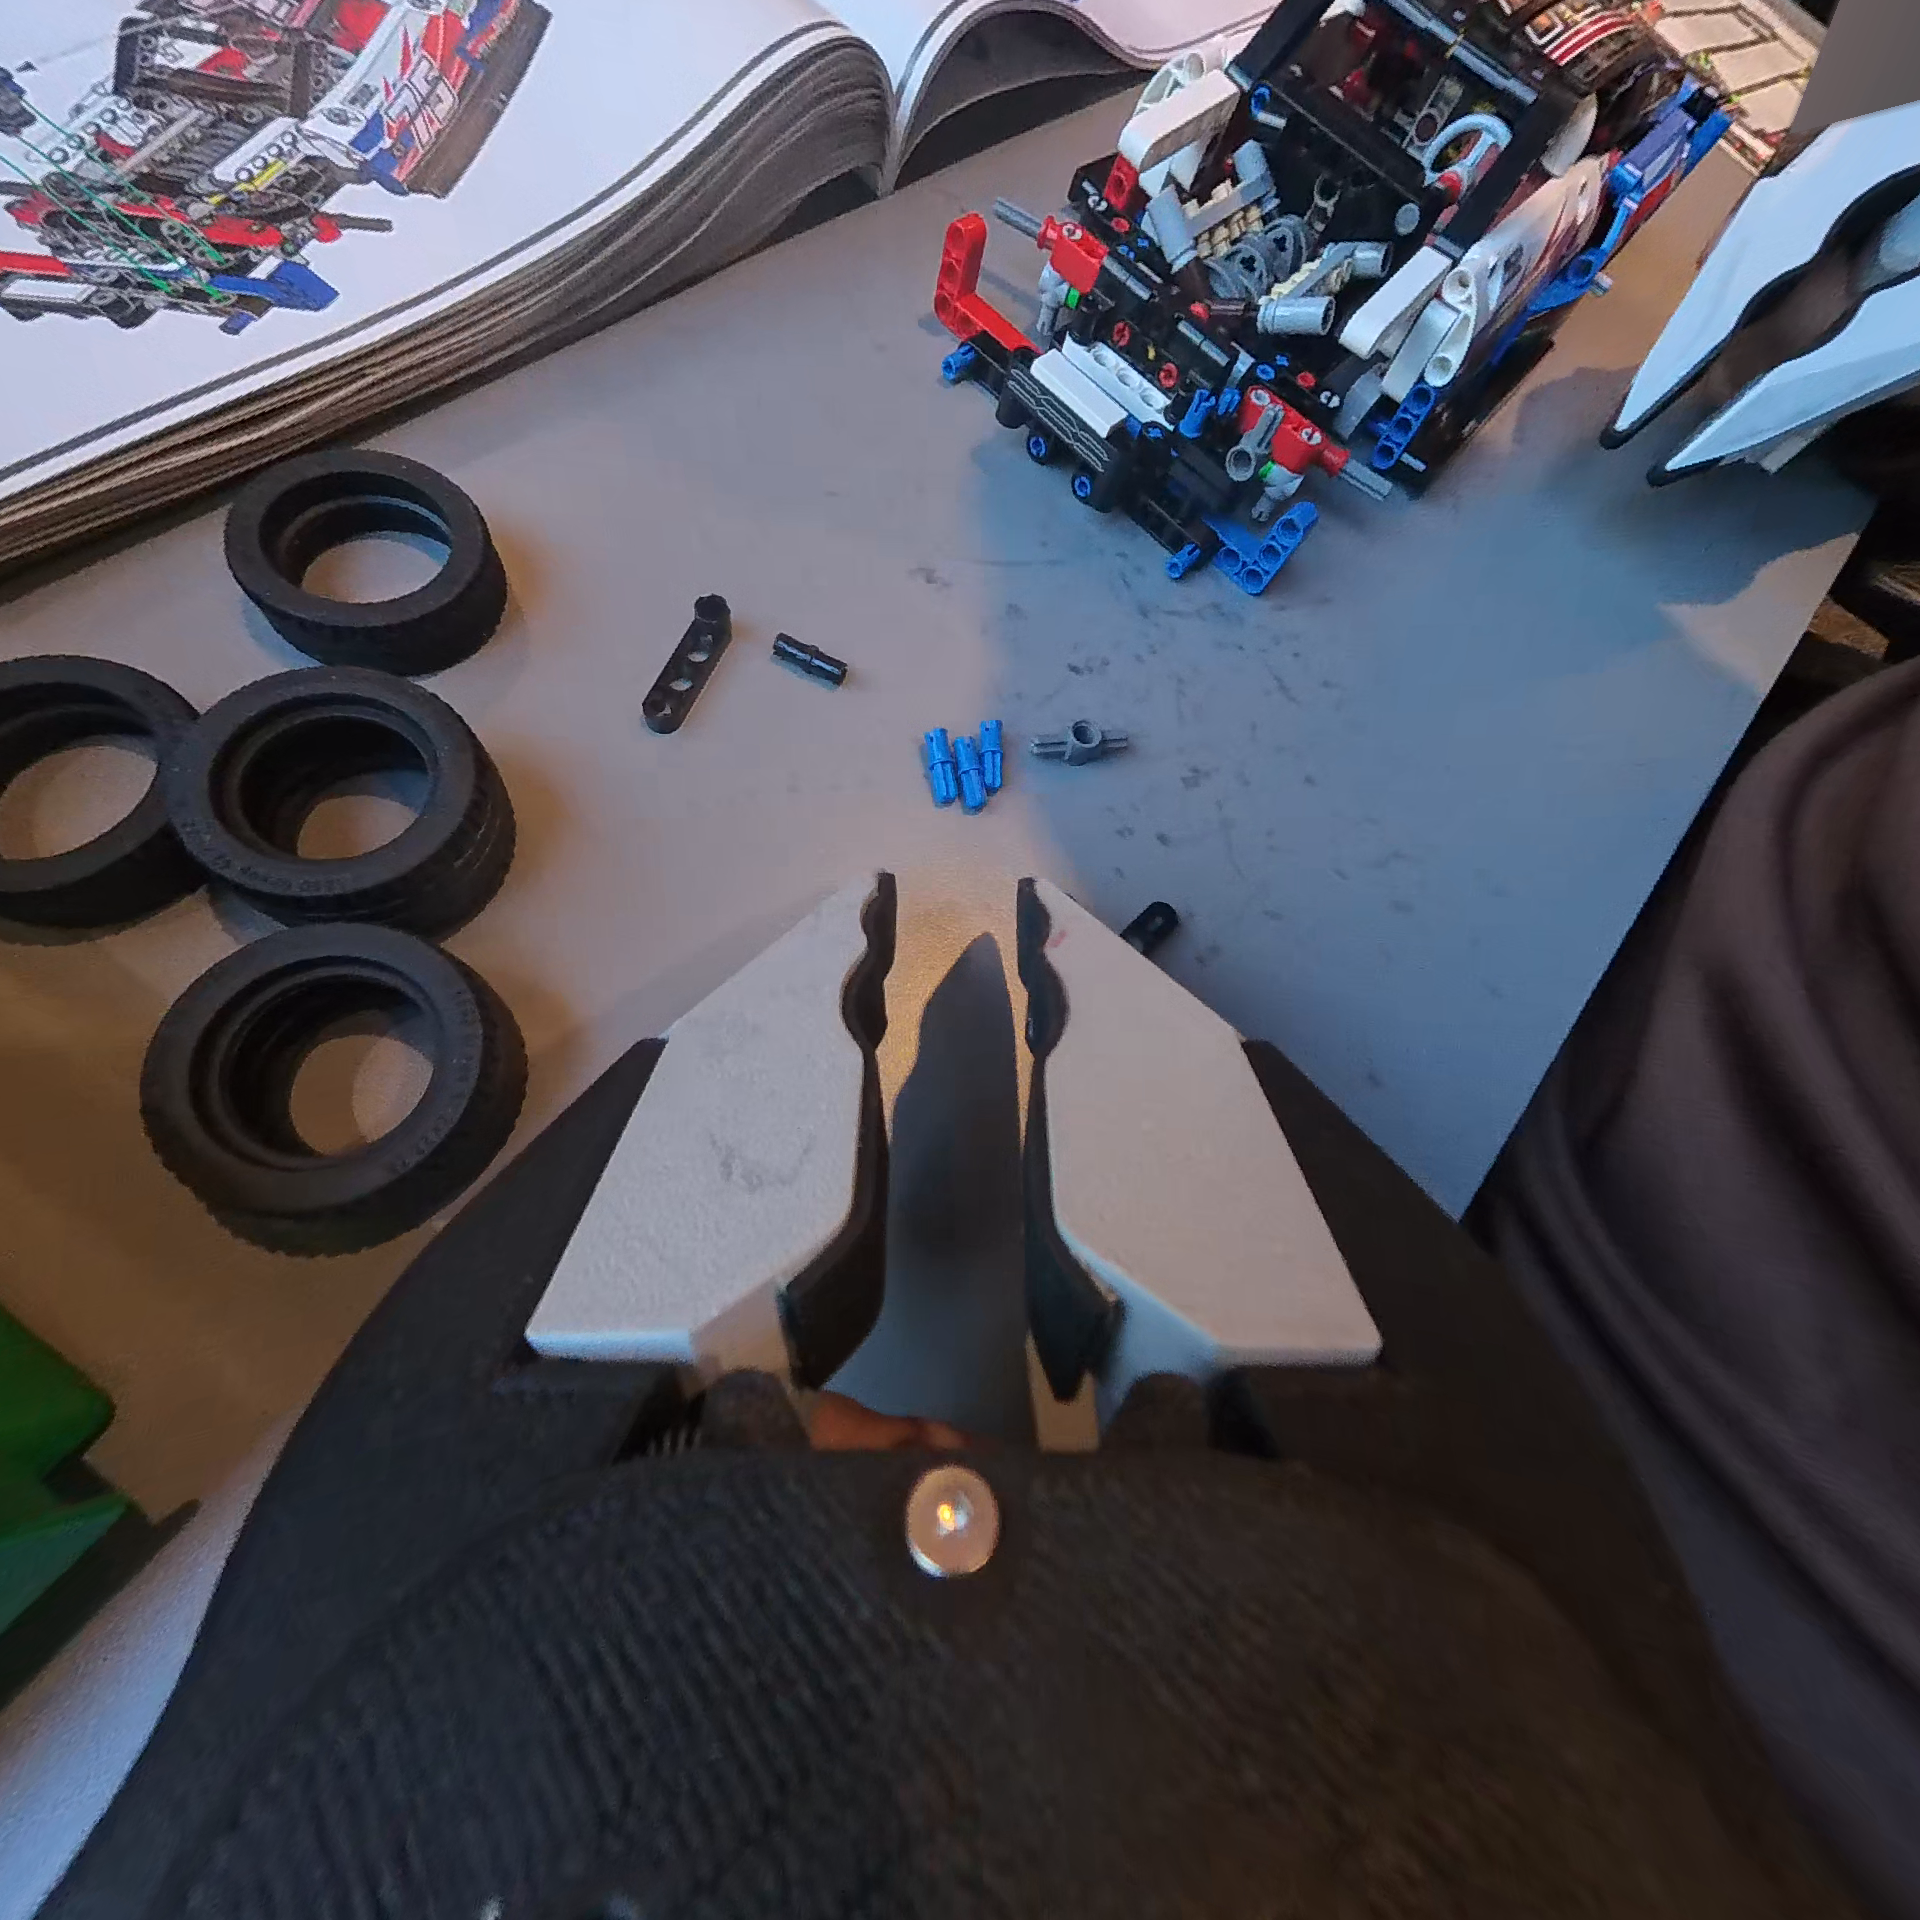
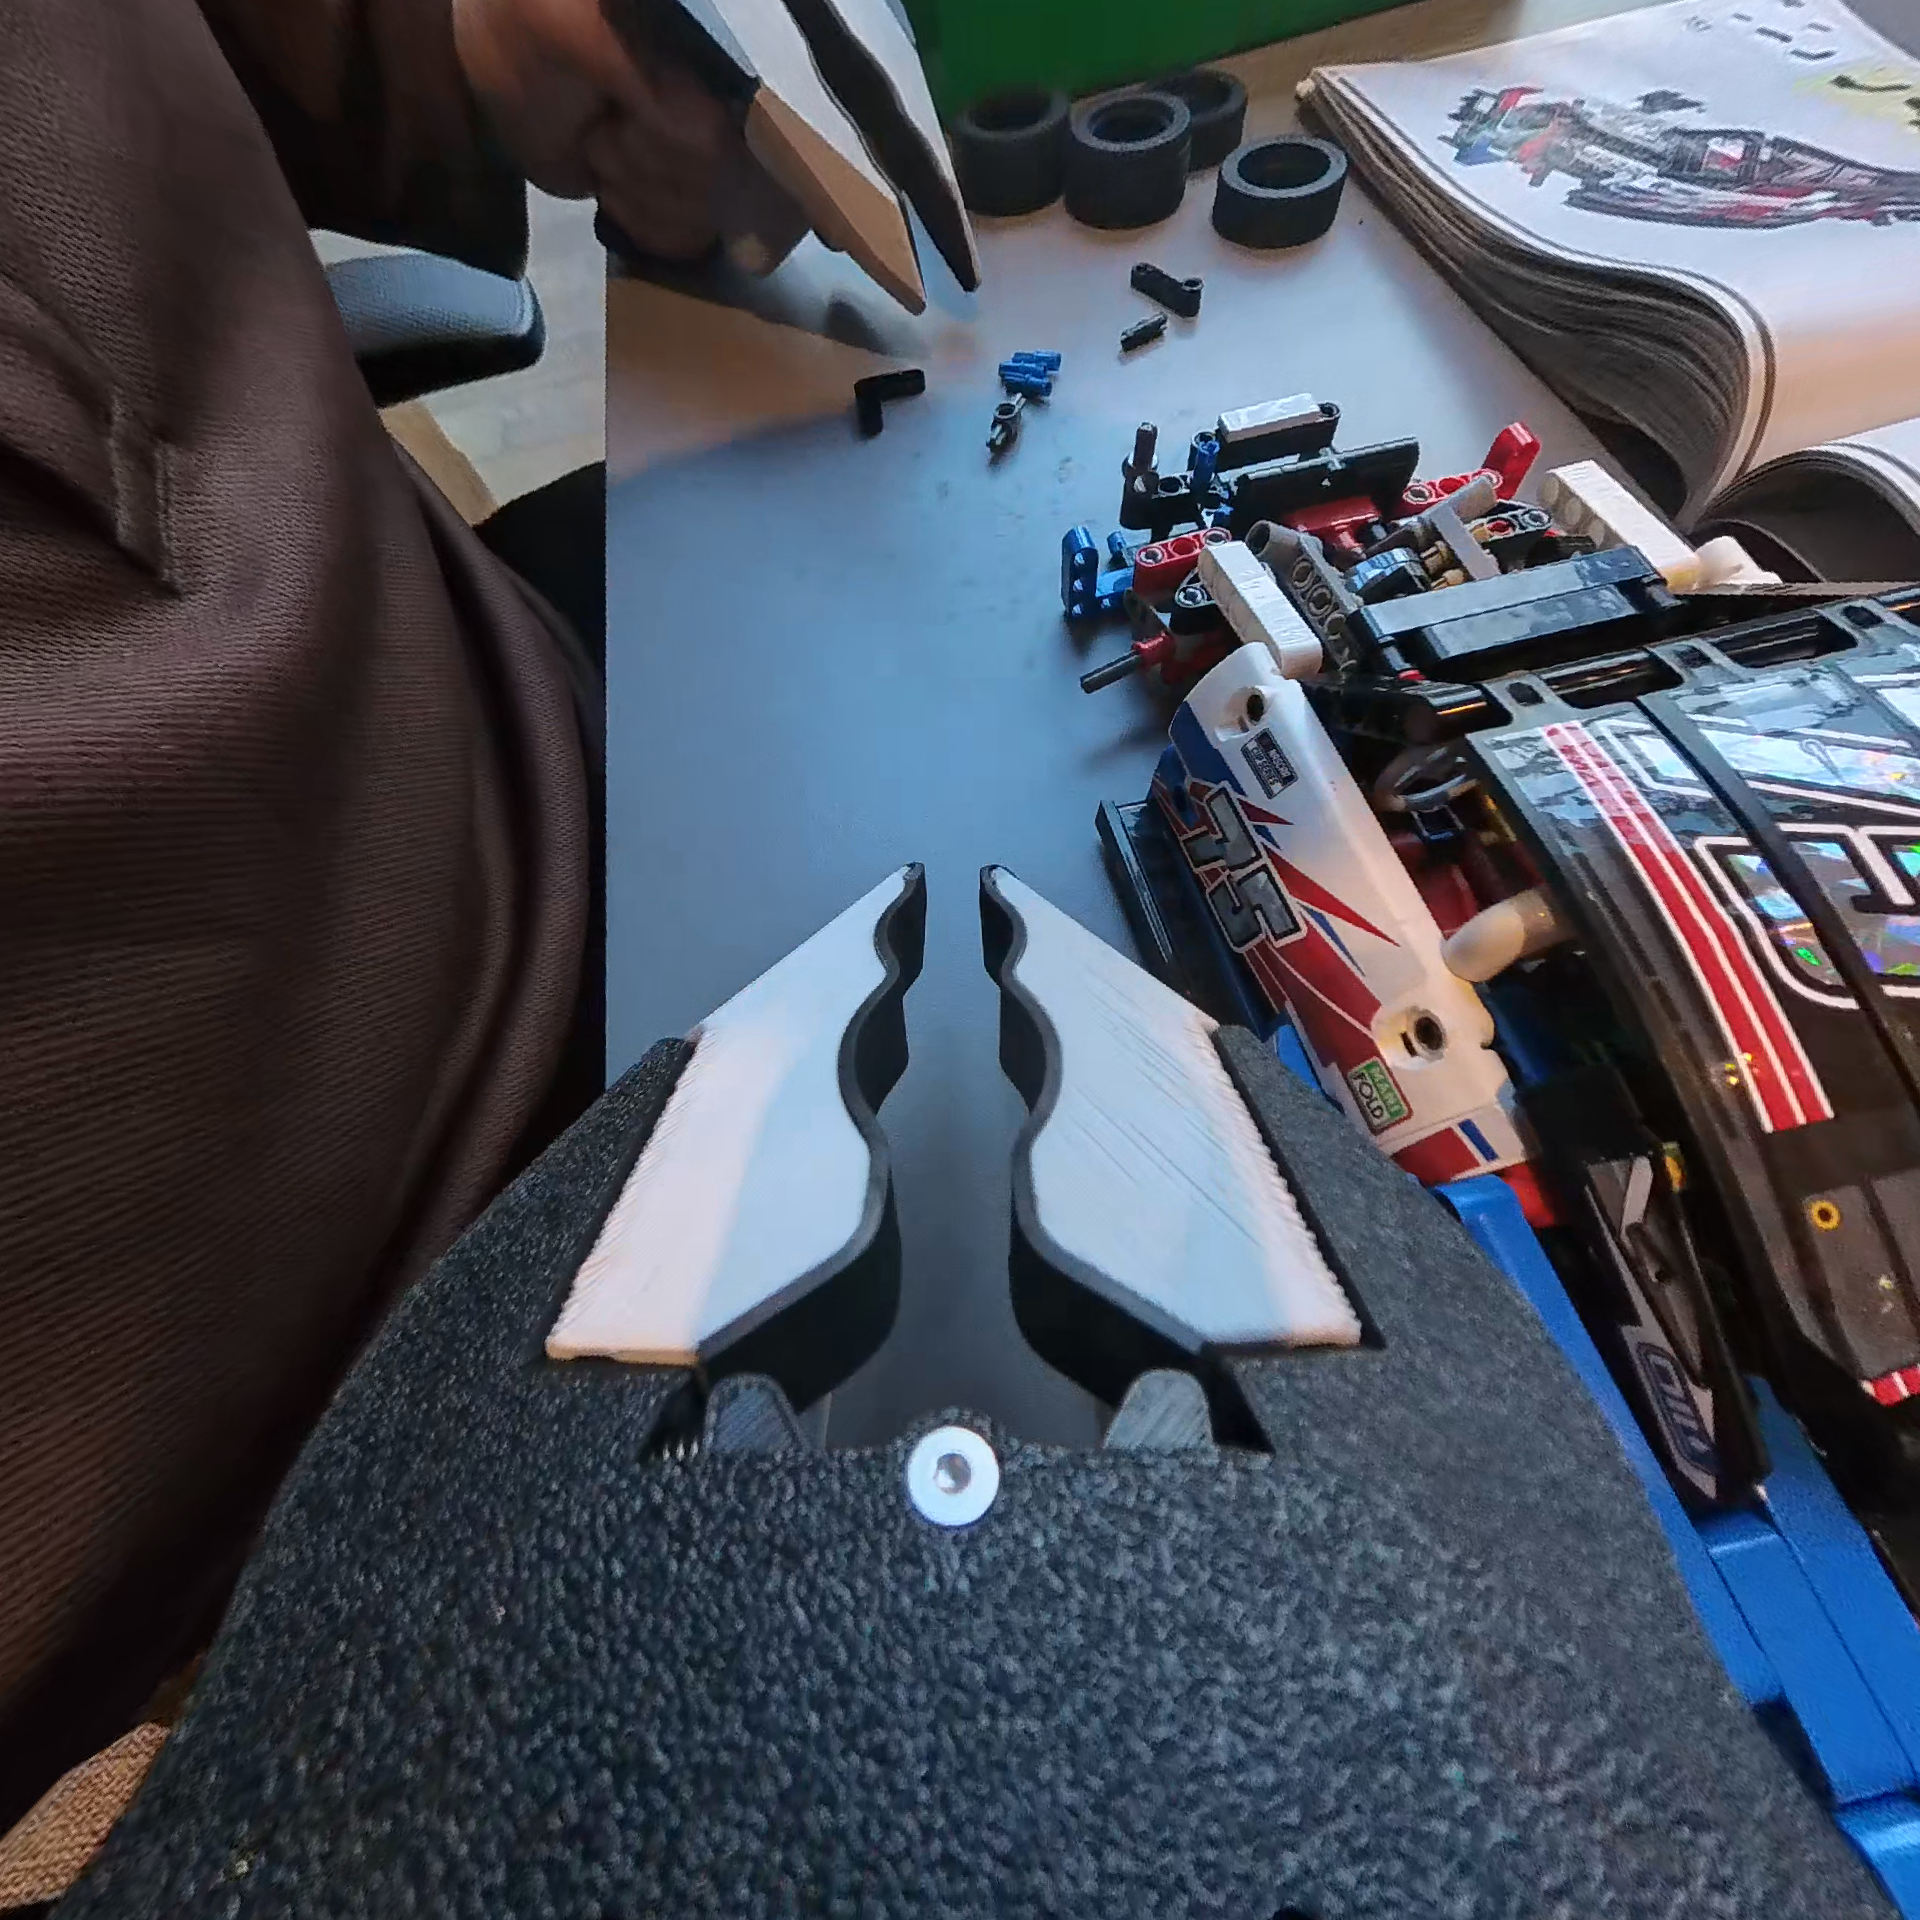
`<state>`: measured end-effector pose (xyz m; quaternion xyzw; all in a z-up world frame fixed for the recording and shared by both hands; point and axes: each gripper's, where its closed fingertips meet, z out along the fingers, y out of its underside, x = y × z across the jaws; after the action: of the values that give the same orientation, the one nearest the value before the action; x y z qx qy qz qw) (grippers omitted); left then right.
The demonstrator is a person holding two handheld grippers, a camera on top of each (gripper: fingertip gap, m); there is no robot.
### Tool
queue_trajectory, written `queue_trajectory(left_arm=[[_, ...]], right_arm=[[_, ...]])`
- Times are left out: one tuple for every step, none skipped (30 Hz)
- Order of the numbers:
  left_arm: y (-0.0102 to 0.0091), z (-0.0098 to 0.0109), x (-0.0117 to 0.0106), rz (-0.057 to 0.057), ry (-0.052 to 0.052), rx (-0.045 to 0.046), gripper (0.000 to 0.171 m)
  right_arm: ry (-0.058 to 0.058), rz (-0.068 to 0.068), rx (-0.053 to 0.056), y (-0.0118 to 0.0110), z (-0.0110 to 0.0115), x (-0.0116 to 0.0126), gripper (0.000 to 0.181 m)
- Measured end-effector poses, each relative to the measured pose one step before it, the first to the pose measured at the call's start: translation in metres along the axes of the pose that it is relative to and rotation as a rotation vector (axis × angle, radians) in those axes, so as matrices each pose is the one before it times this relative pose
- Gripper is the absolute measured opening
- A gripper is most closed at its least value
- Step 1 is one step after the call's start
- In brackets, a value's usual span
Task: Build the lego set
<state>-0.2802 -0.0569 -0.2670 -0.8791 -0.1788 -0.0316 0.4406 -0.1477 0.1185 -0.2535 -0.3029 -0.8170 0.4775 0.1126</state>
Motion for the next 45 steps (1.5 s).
queue_trajectory(left_arm=[[-0.00019, -0.00018, 0.00017, 0.0016, -0.0006, 0.00205, 0.02], [-0.00035, -0.00029, 0.00012, -0.0013, 0.0022, 0.0029, 0.02], [-0.00034, -0.00048, 0.00056, -0.0059, 0.0094, 0.00288, 0.022], [-0.0003, -0.00104, 0.00177, -0.0078, 0.0208, 0.00523, 0.024], [0.00101, -0.00203, 0.0033, -0.0049, 0.0325, 0.00124, 0.024], [0.00261, -0.00294, 0.00164, 0.0029, 0.0194, -0.00499, 0.024], [0.00403, -0.00331, -0.00096, 0.0187, -0.0067, -0.01254, 0.024], [0.00493, -0.00322, -0.00045, 0.0405, -0.0148, -0.01885, 0.024], [0.00461, -0.0025, 0.00185, 0.053, -0.0095, -0.01912, 0.023], [0.00294, -0.00171, 0.00408, 0.0506, 0.0017, -0.01399, 0.022], [0.00085, -0.0006, 0.00621, 0.0366, 0.0179, -0.00857, 0.022], [0.00071, -0.00003, 0.00759, 0.0247, 0.0354, -0.01529, 0.022], [0.00085, 0.00027, 0.00477, 0.0238, 0.0214, -0.0205, 0.024], [-0.0012, -0.00024, -0.00006, 0.0308, -0.0067, -0.00596, 0.026], [-0.00334, -0.00035, -0.00163, 0.0347, -0.0123, 0.00973, 0.026], [-0.00331, 0.00043, -0.00053, 0.0296, 0.0036, 0.00908, 0.025], [-0.00151, 0.00163, -0.00069, 0.0175, 0.0104, -0.00255, 0.025], [0.00016, 0.0023, 0.00106, 0.0149, 0.0239, -0.01312, 0.027], [0.0012, 0.00273, 0.00192, 0.0219, 0.0283, -0.01646, 0.028], [0.0016, 0.00299, -0.00075, 0.0302, 0.0096, -0.01853, 0.029], [0.00172, 0.00314, -0.0028, 0.0359, -0.0034, -0.02238, 0.029], [0.00091, 0.00287, -0.00364, 0.0329, -0.0069, -0.02105, 0.03], [0.00004, 0.00237, -0.00304, 0.0248, -0.0005, -0.01573, 0.033], [-0.00084, 0.00167, -0.00168, 0.0161, 0.0098, -0.01037, 0.035], [-0.00137, 0.00127, 0.00062, 0.0095, 0.0226, -0.00531, 0.037], [-0.00115, 0.00107, 0.00265, 0.0085, 0.0316, -0.00521, 0.038], [-0.00114, 0.00118, 0.00072, 0.012, 0.0142, -0.00275, 0.038], [-0.00049, 0.00161, -0.00072, 0.0156, 0.003, -0.00208, 0.037], [0.00037, 0.00192, -0.00059, 0.0136, 0.0056, -0.00428, 0.036], [-0.00118, 0.00074, -0.00046, 0.0045, 0.0073, 0.00658, 0.033], [-0.00079, 0.0007, 0.00075, 0.0055, 0.0117, 0.00529, 0.03], [-0.00046, 0.00049, 0.00233, 0.0074, 0.0156, 0.00523, 0.024], [-0.00079, 0.00072, 0.00232, 0.0051, 0.0079, 0.00851, 0.021], [-0.00095, 0.00067, 0.00104, 0.0025, -0.0027, 0.01172, 0.02], [-0.00064, 0.00041, 0.00081, -0.0017, -0.0042, 0.01119, 0.02], [-0.00029, 0.00014, 0.00005, -0.0043, -0.01, 0.00792, 0.02], [-0.00025, -0.00028, -0.00122, 0.0007, -0.024, 0.00584, 0.02], [-0.00022, -0.00067, -0.00435, 0.0088, -0.0536, 0.00554, 0.02], [-0.00105, -0.00113, -0.00328, 0.0183, -0.0564, 0.01096, 0.021], [-0.00388, -0.00186, 0.00048, 0.017, -0.0402, 0.02547, 0.02], [-0.00728, -0.00248, 0.00288, 0.014, -0.0316, 0.03681, 0.021], [-0.00966, -0.00281, 0.00238, 0.0205, -0.0435, 0.04417, 0.021], [-0.01072, -0.00304, 0.00164, 0.0323, -0.053, 0.04405, 0.021], [-0.01022, -0.00282, 0.0023, 0.0393, -0.0485, 0.03735, 0.021], [-0.00812, -0.00223, 0.00225, 0.0448, -0.0425, 0.02197, 0.02]], right_arm=[[0.0032, -0.0011, -0.001, 0.00007, 0.00009, 0.00026, 0.01], [0.0049, -0.0021, -0.0012, 0.0001, 0.00013, 0.0003, 0.01], [0.0045, -0.0028, -0.0016, 0.00024, 0.00015, 0.00029, 0.01], [0.0048, -0.0029, -0.0011, 0.0, 0.0001, 0.00018, 0.01], [0.0074, -0.0028, 0.0005, -0.00004, -0.0001, 0.00057, 0.01], [0.0087, -0.0029, 0.0033, -0.00033, -0.00043, 0.00061, 0.011], [0.0098, -0.0023, 0.0069, -0.00084, -0.00079, 0.00087, 0.011], [0.0143, -0.0007, 0.0097, -0.00115, -0.00114, 0.0014, 0.011], [0.016, 0.0011, 0.0094, -0.00108, -0.00108, 0.00177, 0.011], [0.0108, 0.0018, 0.0058, -0.00074, -0.0007, 0.00127, 0.011], [0.0059, 0.0032, 0.0004, -0.00005, 0.00001, 0.00073, 0.01], [0.0055, 0.0062, -0.0049, 0.00057, 0.0006, 0.00091, 0.01], [0.0045, 0.0065, -0.0077, 0.00057, 0.00128, 0.00044, 0.01], [0.0003, 0.0034, -0.0072, 0.00037, 0.00161, -0.00077, 0.01], [-0.0043, 0.0005, -0.0057, -0.00006, 0.00197, -0.0022, 0.01], [-0.0073, -0.0005, -0.0052, -0.00033, 0.00218, -0.00316, 0.01], [-0.0092, -0.0001, -0.0047, -0.00066, 0.00267, -0.00376, 0.01], [-0.0109, 0.0009, -0.0034, -0.00101, 0.00286, -0.00417, 0.01], [-0.0122, 0.0012, -0.0014, -0.00139, 0.00298, -0.0045, 0.01], [-0.0125, 0.0005, -0.0004, -0.00174, 0.00305, -0.00454, 0.01], [-0.0112, -0.0001, -0.0018, -0.00148, 0.00324, -0.00403, 0.01], [-0.0097, -0.0006, -0.0033, -0.00143, 0.00337, -0.00357, 0.01], [-0.0089, -0.0016, -0.004, -0.00122, 0.0035, -0.00326, 0.01], [-0.0076, -0.0026, -0.005, -0.00123, 0.00346, -0.00304, 0.01], [-0.0058, -0.0022, -0.0047, -0.00118, 0.00343, -0.00244, 0.01], [-0.0054, -0.001, -0.0022, -0.00155, 0.00324, -0.00235, 0.01], [-0.0056, 0.0, 0.0008, -0.00201, 0.00304, -0.00209, 0.01], [-0.0051, 0.0015, 0.003, -0.00237, 0.00286, -0.0018, 0.01], [-0.0041, 0.0028, 0.0046, -0.00252, 0.00281, -0.00149, 0.01], [-0.0047, 0.0036, 0.0066, -0.00294, 0.0028, -0.00136, 0.01], [-0.007, 0.0035, 0.0073, -0.00304, 0.00269, -0.00171, 0.01], [-0.009, 0.0025, 0.0057, -0.0029, 0.00296, -0.00192, 0.01], [-0.0092, 0.0018, 0.003, -0.00235, 0.00316, -0.00201, 0.01], [-0.008, 0.0015, 0.0003, -0.00207, 0.00331, -0.00165, 0.01], [-0.0046, 0.002, -0.0017, -0.00177, 0.00352, -0.00111, 0.01], [0.0002, 0.0029, -0.0024, -0.00168, 0.0036, -0.0003, 0.01], [0.0056, 0.0044, -0.0017, -0.00199, 0.00372, 0.00056, 0.01], [0.0137, 0.0083, -0.0005, -0.0023, 0.00386, 0.00191, 0.01], [0.0201, 0.014, 0.0009, -0.0026, 0.00406, 0.00321, 0.01], [0.0182, 0.0194, 0.0023, -0.00303, 0.00413, 0.00315, 0.01], [0.0094, 0.0236, 0.0058, -0.00371, 0.00408, 0.00215, 0.01], [-0.0026, 0.0269, 0.0137, -0.00499, 0.00381, 0.00035, 0.01], [-0.0149, 0.03, 0.0212, -0.00614, 0.00345, -0.00137, 0.01], [-0.0242, 0.0333, 0.0226, -0.00635, 0.00314, -0.0028, 0.011], [-0.0319, 0.0347, 0.0185, -0.00588, 0.0028, -0.00391, 0.012]])
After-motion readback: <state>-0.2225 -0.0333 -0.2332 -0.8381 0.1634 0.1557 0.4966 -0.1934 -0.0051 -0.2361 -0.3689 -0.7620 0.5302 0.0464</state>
